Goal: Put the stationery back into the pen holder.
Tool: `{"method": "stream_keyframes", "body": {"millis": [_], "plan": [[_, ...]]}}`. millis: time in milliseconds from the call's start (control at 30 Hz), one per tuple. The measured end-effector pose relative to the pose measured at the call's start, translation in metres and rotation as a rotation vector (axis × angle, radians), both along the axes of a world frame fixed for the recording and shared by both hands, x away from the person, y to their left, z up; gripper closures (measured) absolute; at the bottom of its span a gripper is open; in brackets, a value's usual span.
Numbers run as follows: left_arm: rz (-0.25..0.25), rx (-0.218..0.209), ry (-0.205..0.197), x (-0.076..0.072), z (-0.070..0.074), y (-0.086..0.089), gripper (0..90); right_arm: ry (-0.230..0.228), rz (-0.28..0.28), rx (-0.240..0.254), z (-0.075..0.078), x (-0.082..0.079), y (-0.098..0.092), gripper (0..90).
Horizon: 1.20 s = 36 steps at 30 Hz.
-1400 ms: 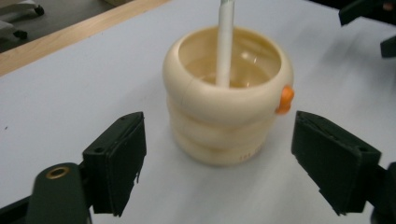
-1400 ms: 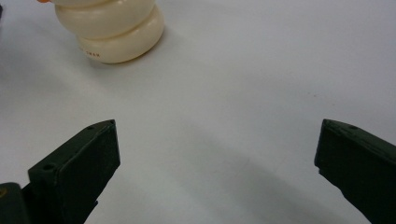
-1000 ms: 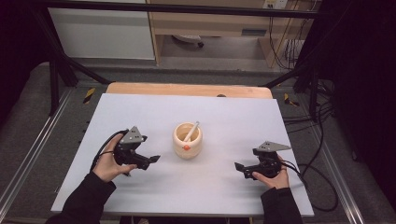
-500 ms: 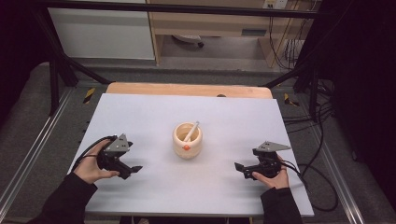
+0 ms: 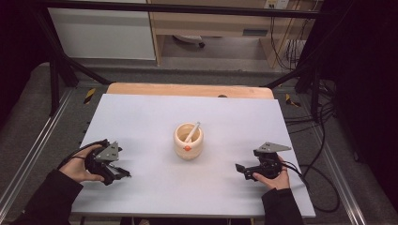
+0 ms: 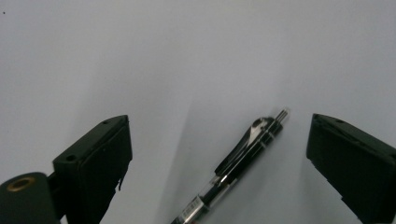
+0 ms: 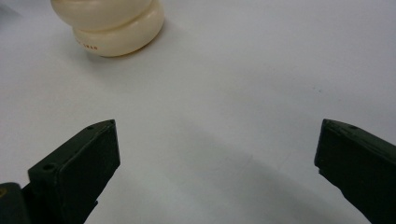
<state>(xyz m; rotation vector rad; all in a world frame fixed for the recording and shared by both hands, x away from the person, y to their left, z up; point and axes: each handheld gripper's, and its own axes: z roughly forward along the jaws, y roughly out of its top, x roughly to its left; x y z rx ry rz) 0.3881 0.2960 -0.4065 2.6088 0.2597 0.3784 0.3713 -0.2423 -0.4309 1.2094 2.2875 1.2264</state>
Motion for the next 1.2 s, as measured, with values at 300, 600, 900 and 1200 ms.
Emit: {"method": "stream_keyframes", "body": {"millis": [300,600,900,1200], "plan": [[-0.095,0.090,-0.036,-0.001,-0.002,0.010,16.7,0.003,0.000,0.000,0.000,0.000,0.000,1.0],[-0.200,0.216,-0.089,0.002,-0.004,0.023,26.2,0.001,0.000,-0.001,0.000,0.000,0.000,0.9],[-0.283,0.319,-0.155,0.005,-0.002,0.029,33.4,0.000,-0.001,-0.001,0.000,0.000,0.000,1.0],[-0.336,0.414,-0.176,0.011,-0.006,0.033,45.2,0.004,-0.003,0.001,0.000,0.000,0.000,0.9]]}}
